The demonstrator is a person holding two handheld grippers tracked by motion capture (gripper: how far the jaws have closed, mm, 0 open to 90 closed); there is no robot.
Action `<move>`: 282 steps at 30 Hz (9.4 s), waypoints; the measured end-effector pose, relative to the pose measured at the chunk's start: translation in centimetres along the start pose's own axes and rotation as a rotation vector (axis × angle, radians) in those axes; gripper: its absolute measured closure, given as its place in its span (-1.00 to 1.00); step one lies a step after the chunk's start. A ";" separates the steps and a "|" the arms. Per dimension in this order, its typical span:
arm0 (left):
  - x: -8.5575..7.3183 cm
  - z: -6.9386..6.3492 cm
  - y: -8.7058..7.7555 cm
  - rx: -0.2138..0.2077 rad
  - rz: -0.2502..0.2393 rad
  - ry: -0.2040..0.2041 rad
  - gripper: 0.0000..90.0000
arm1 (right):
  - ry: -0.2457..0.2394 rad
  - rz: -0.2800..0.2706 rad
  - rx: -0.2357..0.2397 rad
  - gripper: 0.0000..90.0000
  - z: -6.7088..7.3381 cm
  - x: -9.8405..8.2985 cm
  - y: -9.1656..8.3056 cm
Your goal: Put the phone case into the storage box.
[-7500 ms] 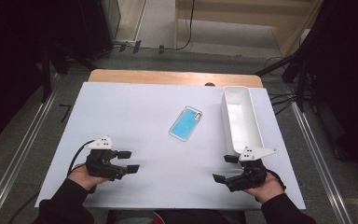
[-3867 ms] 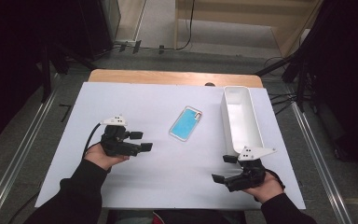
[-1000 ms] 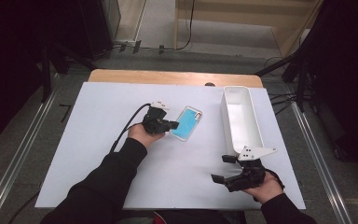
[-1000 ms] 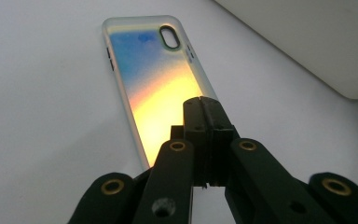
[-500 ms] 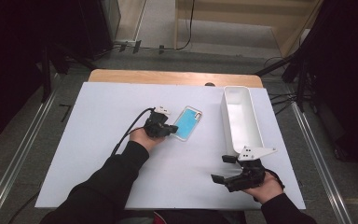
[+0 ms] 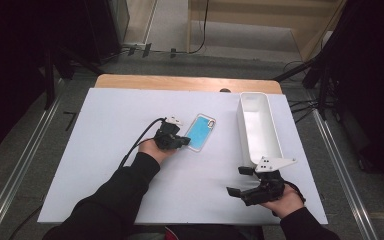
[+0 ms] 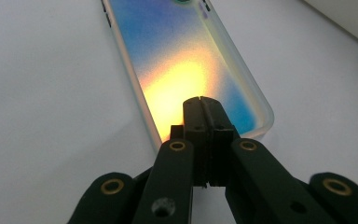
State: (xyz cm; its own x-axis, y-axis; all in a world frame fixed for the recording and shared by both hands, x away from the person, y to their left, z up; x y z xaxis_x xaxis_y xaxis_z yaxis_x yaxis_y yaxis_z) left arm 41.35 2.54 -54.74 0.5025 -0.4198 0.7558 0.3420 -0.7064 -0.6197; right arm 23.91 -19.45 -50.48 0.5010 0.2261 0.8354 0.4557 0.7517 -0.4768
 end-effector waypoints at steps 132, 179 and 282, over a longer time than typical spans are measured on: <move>-7.1 -3.4 -16.9 -0.119 -0.183 -0.009 -0.46 | -0.007 -0.019 -0.010 -0.73 0.0 0.3 0.0; -1.5 -2.1 -12.2 -0.020 -0.147 -0.020 -0.47 | -0.005 -0.015 -0.011 -0.73 -0.2 0.2 0.0; -3.7 -2.5 -2.1 0.149 -0.014 0.102 -1.00 | -0.002 -0.004 -0.004 -0.73 0.0 0.1 -0.1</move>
State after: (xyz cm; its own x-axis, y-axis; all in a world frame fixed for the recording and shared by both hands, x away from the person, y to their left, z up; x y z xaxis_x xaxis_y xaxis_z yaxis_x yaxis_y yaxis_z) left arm 36.78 4.19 -55.70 0.4164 -0.4712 0.7775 0.4661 -0.6236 -0.6276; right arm 23.91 -19.50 -50.39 0.4976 0.2242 0.8379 0.4605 0.7503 -0.4743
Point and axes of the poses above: each handheld gripper's, and its own axes: y roughly forward along the jaws, x roughly out of its top, z roughly to its left, the point moved 6 cm from there along y, roughly forward along the jaws, and after that the axes turned 8 degrees about -z, right-handed, at the moved point
